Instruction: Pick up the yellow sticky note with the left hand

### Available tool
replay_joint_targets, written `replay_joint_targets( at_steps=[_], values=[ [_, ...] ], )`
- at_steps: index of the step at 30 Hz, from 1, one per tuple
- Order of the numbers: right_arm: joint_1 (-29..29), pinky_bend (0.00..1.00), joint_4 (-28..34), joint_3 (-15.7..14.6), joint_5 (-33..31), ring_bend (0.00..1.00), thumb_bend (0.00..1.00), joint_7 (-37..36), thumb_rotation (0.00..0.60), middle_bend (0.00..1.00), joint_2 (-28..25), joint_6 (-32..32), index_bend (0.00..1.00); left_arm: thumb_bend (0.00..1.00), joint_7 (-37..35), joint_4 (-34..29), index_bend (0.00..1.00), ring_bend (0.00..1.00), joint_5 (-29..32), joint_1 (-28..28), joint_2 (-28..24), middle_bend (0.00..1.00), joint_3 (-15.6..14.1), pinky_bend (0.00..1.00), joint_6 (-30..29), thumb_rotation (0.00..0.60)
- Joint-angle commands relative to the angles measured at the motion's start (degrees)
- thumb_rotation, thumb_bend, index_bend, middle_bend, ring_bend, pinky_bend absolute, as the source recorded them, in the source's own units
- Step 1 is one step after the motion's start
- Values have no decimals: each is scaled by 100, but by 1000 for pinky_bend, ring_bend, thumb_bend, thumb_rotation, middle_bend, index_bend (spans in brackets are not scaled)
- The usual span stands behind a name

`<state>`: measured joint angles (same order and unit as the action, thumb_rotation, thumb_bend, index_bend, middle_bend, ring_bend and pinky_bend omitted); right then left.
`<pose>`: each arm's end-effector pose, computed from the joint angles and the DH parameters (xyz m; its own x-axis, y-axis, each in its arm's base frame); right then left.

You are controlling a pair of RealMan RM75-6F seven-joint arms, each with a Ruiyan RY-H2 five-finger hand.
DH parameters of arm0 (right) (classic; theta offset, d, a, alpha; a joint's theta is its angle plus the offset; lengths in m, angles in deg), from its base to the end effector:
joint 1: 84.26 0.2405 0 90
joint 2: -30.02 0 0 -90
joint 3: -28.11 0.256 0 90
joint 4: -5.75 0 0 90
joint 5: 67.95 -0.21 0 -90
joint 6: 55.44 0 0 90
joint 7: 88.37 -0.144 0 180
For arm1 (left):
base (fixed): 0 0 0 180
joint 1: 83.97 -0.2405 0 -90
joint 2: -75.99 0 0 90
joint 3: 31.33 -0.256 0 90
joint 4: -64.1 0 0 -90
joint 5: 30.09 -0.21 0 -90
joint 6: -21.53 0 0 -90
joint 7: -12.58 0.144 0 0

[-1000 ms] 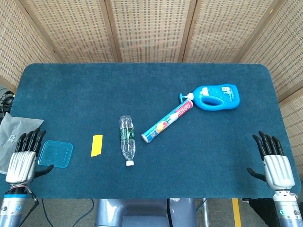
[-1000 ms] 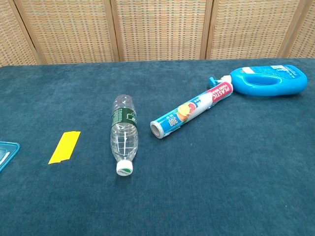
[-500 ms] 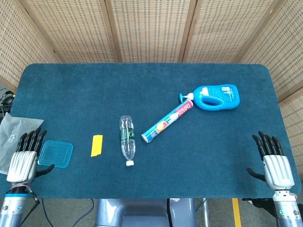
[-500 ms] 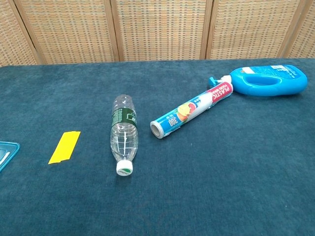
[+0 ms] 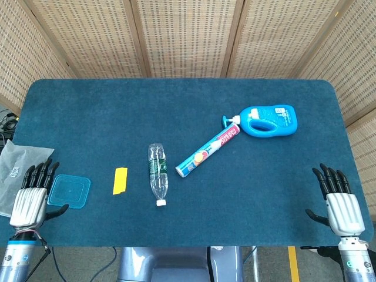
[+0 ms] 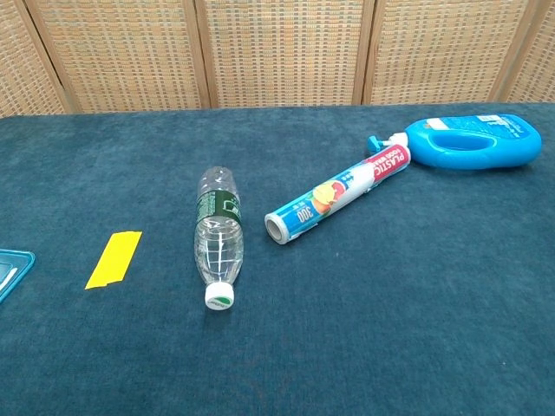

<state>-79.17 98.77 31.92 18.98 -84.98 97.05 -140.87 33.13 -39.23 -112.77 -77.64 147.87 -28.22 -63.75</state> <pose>-0.2994 -0.1850 0.1441 0.3922 0.0187 0.9197 -0.9191 -0.0326 0.3926 -0.2589 0.1837 0.1082 0.4216 0.0211 0.9065 0.9068 -0.0027 -0.4216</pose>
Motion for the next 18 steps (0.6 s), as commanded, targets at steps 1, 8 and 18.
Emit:
replay_joint_targets(
  at_steps=[1, 8, 18],
  values=[
    [-5, 0, -2, 1, 2, 0, 0, -50, 600, 0, -21, -5, 0, 117, 27, 35, 0, 0, 74, 35, 77, 0, 31, 0, 58, 600],
    [-4, 0, 1, -7, 17, 0, 0, -160, 600, 0, -60, 9, 0, 135, 245, 266, 0, 0, 538, 351, 528, 0, 271, 0, 501, 600],
    [5, 0, -26, 3, -13, 0, 0, -301, 600, 0, -97, 47, 0, 288, 1046, 705, 0, 0, 1566, 1125, 1283, 0, 716, 0, 1409, 600]
  ],
)
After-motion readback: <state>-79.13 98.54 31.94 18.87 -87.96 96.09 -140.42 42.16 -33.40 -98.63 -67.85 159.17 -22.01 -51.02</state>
